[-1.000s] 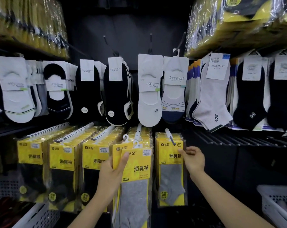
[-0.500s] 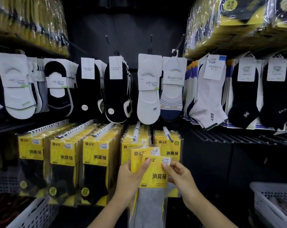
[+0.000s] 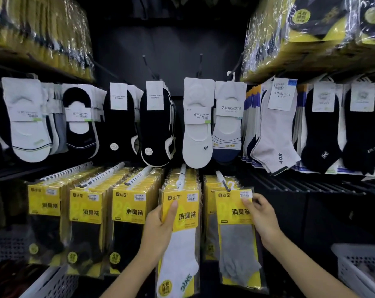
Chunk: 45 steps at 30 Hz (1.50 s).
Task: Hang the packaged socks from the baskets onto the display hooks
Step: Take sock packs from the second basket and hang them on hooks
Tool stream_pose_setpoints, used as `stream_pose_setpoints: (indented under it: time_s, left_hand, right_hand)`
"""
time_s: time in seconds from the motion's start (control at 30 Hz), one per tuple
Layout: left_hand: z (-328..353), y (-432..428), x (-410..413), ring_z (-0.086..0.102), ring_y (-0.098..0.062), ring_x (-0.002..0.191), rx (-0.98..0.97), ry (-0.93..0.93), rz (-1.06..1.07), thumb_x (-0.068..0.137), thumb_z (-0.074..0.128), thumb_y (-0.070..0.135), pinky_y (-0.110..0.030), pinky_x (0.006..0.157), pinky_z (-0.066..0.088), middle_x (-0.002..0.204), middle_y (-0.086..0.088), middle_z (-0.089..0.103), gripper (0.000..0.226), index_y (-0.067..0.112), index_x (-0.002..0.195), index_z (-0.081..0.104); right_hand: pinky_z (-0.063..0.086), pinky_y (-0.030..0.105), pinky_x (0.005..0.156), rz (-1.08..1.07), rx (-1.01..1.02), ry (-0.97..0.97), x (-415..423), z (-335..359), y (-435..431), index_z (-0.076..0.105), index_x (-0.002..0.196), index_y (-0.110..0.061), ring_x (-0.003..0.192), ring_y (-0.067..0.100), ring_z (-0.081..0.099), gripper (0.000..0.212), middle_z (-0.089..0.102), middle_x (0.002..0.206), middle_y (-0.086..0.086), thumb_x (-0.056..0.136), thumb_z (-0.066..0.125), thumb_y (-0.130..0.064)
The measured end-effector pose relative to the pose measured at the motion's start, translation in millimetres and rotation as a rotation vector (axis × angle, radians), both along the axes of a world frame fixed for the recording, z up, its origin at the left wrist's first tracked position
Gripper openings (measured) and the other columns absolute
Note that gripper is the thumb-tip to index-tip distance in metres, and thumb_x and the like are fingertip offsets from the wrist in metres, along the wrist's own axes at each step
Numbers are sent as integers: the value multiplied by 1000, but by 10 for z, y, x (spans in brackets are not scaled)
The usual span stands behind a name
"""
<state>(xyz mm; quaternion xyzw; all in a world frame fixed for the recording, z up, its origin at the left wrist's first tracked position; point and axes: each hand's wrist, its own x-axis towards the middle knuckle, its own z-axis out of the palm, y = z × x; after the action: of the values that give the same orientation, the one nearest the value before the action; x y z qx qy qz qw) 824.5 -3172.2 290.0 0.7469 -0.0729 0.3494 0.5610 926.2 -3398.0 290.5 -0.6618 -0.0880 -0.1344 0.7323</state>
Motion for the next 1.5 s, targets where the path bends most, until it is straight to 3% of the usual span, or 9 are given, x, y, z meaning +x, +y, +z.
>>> stream_pose_setpoints:
  time_s: [0.2, 0.43, 0.53, 0.67, 0.83, 1.0, 1.3, 1.4, 1.5]
  left_hand:
    - [-19, 1, 20, 31, -3, 38, 23, 21, 15, 95, 48, 33, -13, 45, 26, 40, 12, 35, 43, 25, 57, 32]
    - [-58, -63, 62, 30, -3, 41, 6, 32, -28, 94, 48, 37, -11, 46, 27, 43, 12, 33, 40, 24, 58, 38]
    - [-118, -133, 95, 35, -1, 44, -20, 57, -77, 92, 48, 43, -11, 48, 31, 48, 12, 41, 37, 16, 68, 54]
    - [-218, -321, 174, 40, -4, 48, -1, 120, -129, 89, 48, 51, -22, 50, 33, 51, 11, 42, 45, 8, 80, 60]
    - [-271, -707, 247, 68, -5, 70, -126, 166, -270, 82, 55, 45, -15, 59, 49, 78, 5, 74, 31, 20, 92, 70]
    - [-309, -883, 344, 59, 17, 81, -124, 238, -261, 92, 53, 39, -2, 66, 43, 100, 14, 63, 28, 29, 118, 50]
    - [-356, -963, 638, 47, 24, 104, -233, 213, -233, 94, 51, 37, 0, 79, 42, 125, 28, 45, 44, 44, 130, 28]
    - [-395, -964, 762, 32, 5, 131, -155, 213, -152, 91, 47, 49, -5, 93, 35, 151, 12, 30, 65, 30, 148, 23]
    - [-429, -973, 852, 21, 3, 133, -100, 214, -92, 95, 45, 45, -9, 101, 29, 154, 10, 19, 68, 25, 151, 13]
  right_hand:
    - [52, 21, 65, -58, -70, 48, 254, -66, 174, 63, 93, -8, 79, 14, 65, 10, 70, 91, 9, 90, 64, -18]
    - [53, 42, 85, -286, -58, 208, 294, -228, 136, 59, 96, -1, 93, 31, 61, 32, 62, 99, 18, 76, 79, -16]
    - [53, 44, 89, -195, -22, 173, 98, -251, 109, 60, 96, -3, 96, 29, 62, 26, 62, 97, 14, 81, 74, -19]
    - [54, 23, 71, 155, 6, 127, -314, -141, 191, 67, 97, -8, 81, 17, 69, 25, 71, 91, 8, 91, 58, -31]
    - [56, 23, 70, 258, 26, 114, -526, -177, 158, 68, 108, -14, 90, 17, 72, 22, 75, 99, 4, 89, 62, -23]
    - [54, 18, 55, 35, 119, 93, -385, -164, -24, 65, 103, -8, 74, 13, 72, 15, 74, 90, 6, 91, 61, -15]
    - [53, 46, 83, -18, -28, 9, 111, -19, 200, 63, 96, -1, 85, 25, 65, 13, 69, 95, 19, 91, 62, -13]
    - [54, 34, 75, -107, -39, 28, 285, -65, 254, 63, 98, -4, 83, 21, 66, 19, 70, 94, 12, 88, 67, -18]
    - [47, 20, 62, -193, -21, 61, 406, -113, 301, 61, 98, -8, 74, 9, 60, 26, 66, 88, 4, 83, 72, -26]
